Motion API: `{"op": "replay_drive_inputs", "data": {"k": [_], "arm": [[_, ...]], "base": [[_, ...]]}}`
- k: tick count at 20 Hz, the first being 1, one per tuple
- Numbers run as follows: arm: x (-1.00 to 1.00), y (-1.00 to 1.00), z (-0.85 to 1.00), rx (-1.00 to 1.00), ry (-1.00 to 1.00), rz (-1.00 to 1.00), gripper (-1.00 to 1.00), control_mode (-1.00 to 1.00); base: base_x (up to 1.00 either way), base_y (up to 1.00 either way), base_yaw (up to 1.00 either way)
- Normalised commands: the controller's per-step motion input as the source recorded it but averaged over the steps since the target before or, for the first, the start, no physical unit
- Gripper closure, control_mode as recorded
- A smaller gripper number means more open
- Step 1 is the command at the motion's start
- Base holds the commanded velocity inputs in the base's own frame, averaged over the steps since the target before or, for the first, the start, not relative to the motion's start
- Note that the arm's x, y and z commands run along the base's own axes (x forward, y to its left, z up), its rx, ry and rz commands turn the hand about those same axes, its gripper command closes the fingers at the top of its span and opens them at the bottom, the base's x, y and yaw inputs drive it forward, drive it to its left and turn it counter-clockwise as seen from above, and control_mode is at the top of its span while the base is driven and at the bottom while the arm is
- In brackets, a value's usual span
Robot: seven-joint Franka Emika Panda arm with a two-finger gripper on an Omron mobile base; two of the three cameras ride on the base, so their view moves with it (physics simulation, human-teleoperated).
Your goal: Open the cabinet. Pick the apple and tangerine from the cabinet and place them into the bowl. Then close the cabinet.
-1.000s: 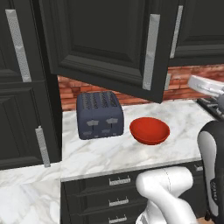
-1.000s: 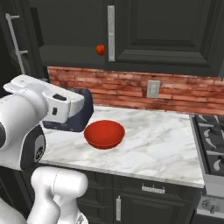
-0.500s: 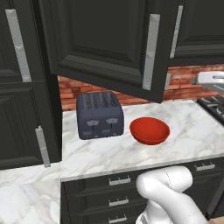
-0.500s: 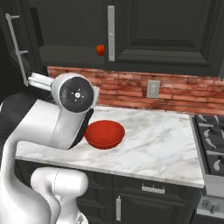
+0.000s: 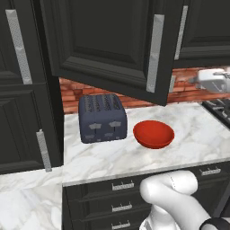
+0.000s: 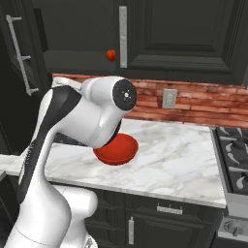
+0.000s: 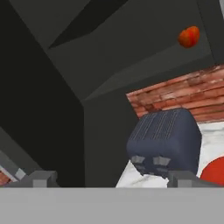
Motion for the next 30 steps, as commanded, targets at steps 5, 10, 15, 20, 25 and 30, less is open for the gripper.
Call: {"op": "replay_drive_inputs", "data": {"k": [5,10,15,20,25,30], "arm": [[0.77,0.03,0.00,0.11,0.00,0.07,-1.00,-1.00],[0.71,0.51,0.00,0.02,0.00,0.06,-1.00,-1.00],[0.40,0.71,0.00,0.00,0.00,0.08,-1.00,-1.00],[0.06,0.59,0.00,0.00,0.04,0.21,-1.00,-1.00],[-0.43,0.81,0.02,-0.04,0.00,0.20,-1.00,-1.00],[-0.76,0.98,0.10,-0.06,-0.04,0.12,-1.00,-1.00]], "base": [[0.00,0.00,0.00],[0.00,0.00,0.00],[0.00,0.00,0.00],[0.00,0.00,0.00],[0.00,0.00,0.00],[0.00,0.00,0.00]]}}
